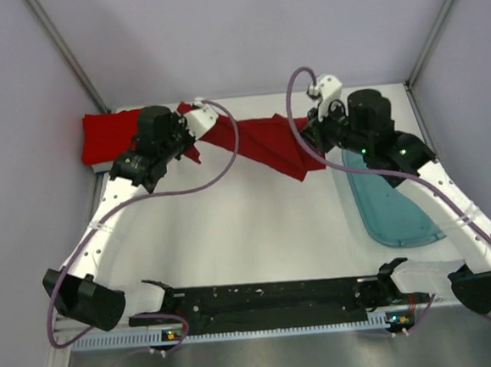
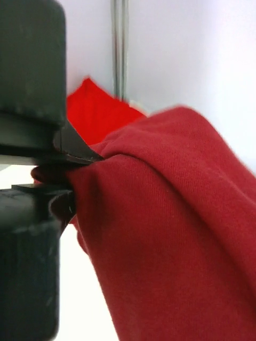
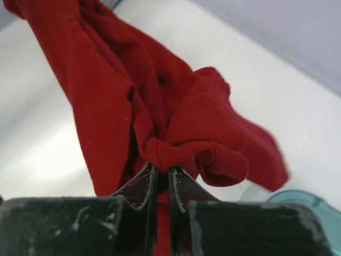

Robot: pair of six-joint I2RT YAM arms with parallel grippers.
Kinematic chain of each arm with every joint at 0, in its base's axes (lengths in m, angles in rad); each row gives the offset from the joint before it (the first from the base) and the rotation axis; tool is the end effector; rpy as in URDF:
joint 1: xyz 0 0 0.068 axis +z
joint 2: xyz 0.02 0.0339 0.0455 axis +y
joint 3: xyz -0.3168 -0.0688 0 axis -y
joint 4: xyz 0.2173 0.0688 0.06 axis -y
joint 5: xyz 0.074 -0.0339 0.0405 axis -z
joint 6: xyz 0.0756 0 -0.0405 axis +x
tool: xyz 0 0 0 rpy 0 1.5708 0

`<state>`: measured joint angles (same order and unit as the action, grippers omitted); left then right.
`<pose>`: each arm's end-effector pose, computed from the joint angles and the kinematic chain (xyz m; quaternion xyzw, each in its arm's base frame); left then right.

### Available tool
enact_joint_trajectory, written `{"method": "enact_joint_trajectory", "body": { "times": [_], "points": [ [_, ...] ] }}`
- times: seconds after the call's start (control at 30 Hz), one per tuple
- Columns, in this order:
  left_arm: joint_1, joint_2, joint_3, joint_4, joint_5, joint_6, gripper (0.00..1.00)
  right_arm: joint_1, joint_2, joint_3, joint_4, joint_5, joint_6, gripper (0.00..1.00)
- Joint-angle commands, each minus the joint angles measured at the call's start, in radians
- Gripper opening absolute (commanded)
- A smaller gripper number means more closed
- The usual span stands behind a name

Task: Fold and stack the t-shirts
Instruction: Flatten out the tshirt

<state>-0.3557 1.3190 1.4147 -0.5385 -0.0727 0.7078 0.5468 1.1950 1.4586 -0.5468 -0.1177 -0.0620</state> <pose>0.2706 -0.0947 0.4368 0.4115 0.7378 0.1238 0.5206 0.2013 0.1329 0.4811 -0.2730 0.7512 0.1895 0.5704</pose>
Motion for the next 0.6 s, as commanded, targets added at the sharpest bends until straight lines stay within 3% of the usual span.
{"method": "enact_joint_trajectory", "body": {
  "times": [0.0, 0.07, 0.17, 0.33, 0.57],
  "points": [
    [0.009, 0.002, -0.248, -0.132, 0.19, 0.093, 0.36, 0.079, 0.006, -0.2, -0.025, -0.06, -0.026, 0.0],
    [0.009, 0.003, -0.315, -0.23, 0.256, 0.139, 0.6, 0.106, 0.028, -0.274, -0.025, -0.141, 0.002, 0.0],
    [0.011, 0.011, -0.368, -0.34, 0.281, 0.173, 0.72, 0.111, 0.052, -0.358, -0.015, -0.165, 0.083, 0.0],
    [0.015, -0.009, -0.421, -0.305, 0.243, 0.104, 0.73, 0.096, 0.055, -0.426, -0.007, -0.004, 0.178, 0.0],
    [0.004, 0.065, -0.485, -0.299, 0.315, 0.107, 0.65, 0.002, 0.069, -0.445, -0.002, 0.012, 0.245, 0.0]
  ]
}}
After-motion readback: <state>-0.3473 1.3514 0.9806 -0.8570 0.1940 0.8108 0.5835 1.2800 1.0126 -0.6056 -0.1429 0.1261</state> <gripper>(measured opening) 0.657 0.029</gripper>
